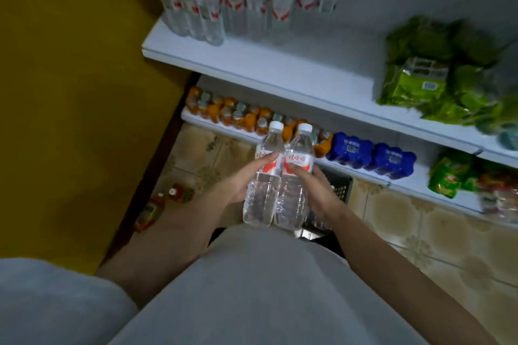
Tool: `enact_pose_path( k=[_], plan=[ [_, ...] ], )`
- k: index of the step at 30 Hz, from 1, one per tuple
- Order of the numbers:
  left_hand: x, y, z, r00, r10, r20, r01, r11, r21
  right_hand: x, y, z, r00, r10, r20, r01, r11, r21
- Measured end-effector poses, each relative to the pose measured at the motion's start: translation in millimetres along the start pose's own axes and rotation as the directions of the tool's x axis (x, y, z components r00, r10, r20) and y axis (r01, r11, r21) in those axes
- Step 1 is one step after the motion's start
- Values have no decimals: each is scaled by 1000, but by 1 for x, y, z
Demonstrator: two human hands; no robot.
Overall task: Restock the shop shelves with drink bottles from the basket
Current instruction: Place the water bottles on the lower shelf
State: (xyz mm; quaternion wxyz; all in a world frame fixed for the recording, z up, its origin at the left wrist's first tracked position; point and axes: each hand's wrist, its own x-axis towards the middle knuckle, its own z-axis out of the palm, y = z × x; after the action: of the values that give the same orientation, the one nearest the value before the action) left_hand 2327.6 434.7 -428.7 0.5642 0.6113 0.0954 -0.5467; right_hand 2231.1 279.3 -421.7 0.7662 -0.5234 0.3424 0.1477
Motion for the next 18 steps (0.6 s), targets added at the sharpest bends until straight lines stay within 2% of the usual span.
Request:
enact_pose_path(
  k=[5, 8, 12, 18],
  plan=[
    [-40, 33, 10, 989, 138, -43, -142, 984, -109, -22, -33, 17, 989, -121, 86, 129, 987, -93],
    [-54, 44, 19, 975, 216, -61, -222, 966, -134, -38, -55, 22, 977, -198, 84, 207, 971, -120],
    [-41, 51, 13, 963, 214, -164, -237, 962, -135, -51, -82, 19, 963, -251, 100, 263, 954, -141],
    [-80, 87, 32, 924, 329, -192, -363, 914, -180, -72, -120, 25, 933, -324, 155, 350, 918, -188]
  ],
)
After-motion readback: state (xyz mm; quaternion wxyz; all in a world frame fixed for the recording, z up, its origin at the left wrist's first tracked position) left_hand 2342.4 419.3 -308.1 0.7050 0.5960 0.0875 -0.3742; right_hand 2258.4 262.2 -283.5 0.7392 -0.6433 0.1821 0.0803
